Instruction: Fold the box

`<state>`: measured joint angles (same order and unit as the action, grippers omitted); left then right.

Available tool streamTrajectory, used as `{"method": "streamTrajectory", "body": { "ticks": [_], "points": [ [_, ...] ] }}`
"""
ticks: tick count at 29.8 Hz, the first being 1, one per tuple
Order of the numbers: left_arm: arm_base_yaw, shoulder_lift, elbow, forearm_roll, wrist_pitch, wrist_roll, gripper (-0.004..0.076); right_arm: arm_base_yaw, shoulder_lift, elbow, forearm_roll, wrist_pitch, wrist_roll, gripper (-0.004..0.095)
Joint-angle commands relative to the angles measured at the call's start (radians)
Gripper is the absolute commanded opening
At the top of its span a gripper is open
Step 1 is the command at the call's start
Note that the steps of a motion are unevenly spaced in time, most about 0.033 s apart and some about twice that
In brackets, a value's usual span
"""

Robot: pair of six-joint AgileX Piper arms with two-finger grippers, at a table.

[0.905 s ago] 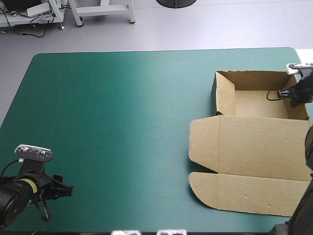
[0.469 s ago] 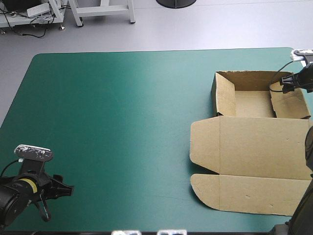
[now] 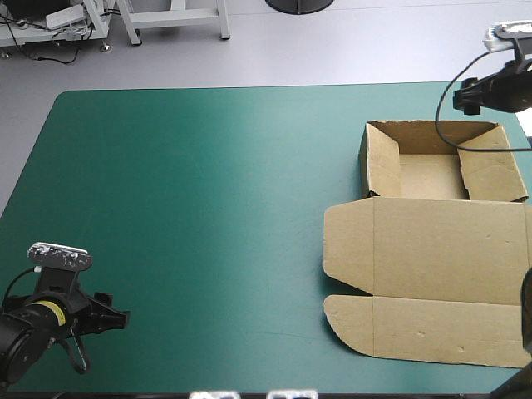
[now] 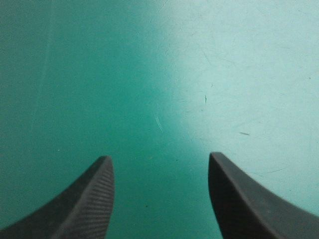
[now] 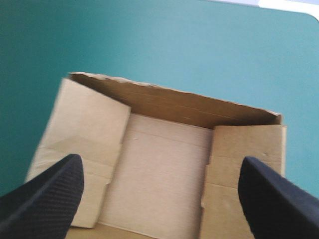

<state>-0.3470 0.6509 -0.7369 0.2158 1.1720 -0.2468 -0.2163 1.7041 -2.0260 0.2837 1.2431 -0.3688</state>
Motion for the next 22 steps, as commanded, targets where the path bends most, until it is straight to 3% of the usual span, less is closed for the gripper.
{"method": "streamTrajectory", "body": {
  "ticks": [1, 6, 9, 13, 16, 22],
  "points": [
    [-0.004, 0.008, -0.027, -0.002, -0.054, 0.007, 0.0405, 0.112, -0.178, 0.076, 0.042, 0.008, 0.001, 0.0752],
    [-0.004, 0.026, -0.027, -0.008, -0.061, 0.007, 0.0405, 0.311, -0.342, 0.337, 0.009, 0.008, 0.005, 0.0680],
    [-0.004, 0.048, -0.027, -0.045, -0.066, 0.033, 0.0405, 0.376, -0.415, 0.529, -0.035, 0.007, 0.036, 0.0651],
    [-0.004, 0.059, -0.027, -0.080, -0.112, 0.056, 0.0405, 0.382, -0.519, 0.743, -0.047, -0.008, 0.067, 0.0613],
    [-0.004, 0.057, -0.027, -0.100, -0.171, 0.056, 0.0404, 0.382, -0.623, 0.881, -0.039, -0.087, 0.092, 0.0595],
    [-0.004, 0.059, -0.027, -0.109, -0.156, 0.047, 0.0351, 0.382, -0.785, 1.044, -0.056, -0.152, 0.134, 0.0575]
  ]
}}
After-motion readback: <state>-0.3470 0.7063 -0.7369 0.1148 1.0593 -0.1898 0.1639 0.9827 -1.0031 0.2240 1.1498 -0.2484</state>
